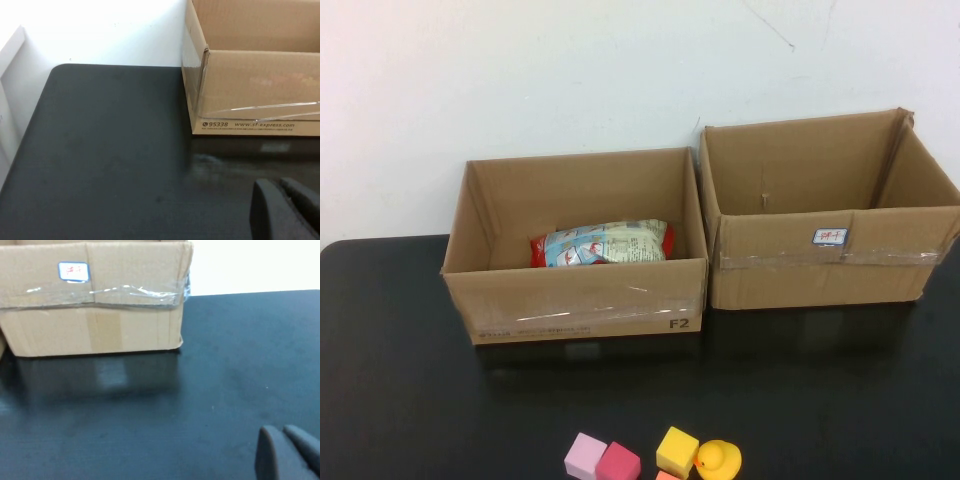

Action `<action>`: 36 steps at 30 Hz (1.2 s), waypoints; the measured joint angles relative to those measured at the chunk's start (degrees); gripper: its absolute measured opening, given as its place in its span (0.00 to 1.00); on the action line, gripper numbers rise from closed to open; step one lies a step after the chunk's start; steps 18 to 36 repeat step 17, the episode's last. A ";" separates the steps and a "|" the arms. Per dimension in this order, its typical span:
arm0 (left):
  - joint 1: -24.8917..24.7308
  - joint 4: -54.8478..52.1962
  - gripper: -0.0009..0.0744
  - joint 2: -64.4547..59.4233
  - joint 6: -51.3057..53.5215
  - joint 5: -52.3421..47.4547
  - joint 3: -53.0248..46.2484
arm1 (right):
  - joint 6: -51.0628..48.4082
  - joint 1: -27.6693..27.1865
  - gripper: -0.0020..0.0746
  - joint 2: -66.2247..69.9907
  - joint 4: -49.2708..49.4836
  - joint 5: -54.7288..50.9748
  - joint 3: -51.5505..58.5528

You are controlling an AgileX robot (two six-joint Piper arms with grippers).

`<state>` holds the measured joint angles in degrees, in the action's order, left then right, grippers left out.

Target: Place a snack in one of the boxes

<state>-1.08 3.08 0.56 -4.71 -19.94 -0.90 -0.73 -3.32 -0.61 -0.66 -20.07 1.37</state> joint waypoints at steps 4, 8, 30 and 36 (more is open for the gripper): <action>0.00 0.00 0.01 0.00 -0.04 0.00 0.00 | 0.73 0.00 0.02 0.00 -1.21 0.00 0.00; 0.00 0.00 0.01 0.00 -0.04 0.00 0.00 | 0.73 0.00 0.02 0.00 -1.45 -0.22 0.00; 0.00 0.00 0.01 0.00 -0.04 0.00 0.00 | 0.73 0.00 0.02 0.00 -1.49 -0.43 0.00; 0.00 0.00 0.01 0.00 -0.04 0.00 0.00 | 0.73 0.00 0.02 0.00 -1.49 -0.43 0.00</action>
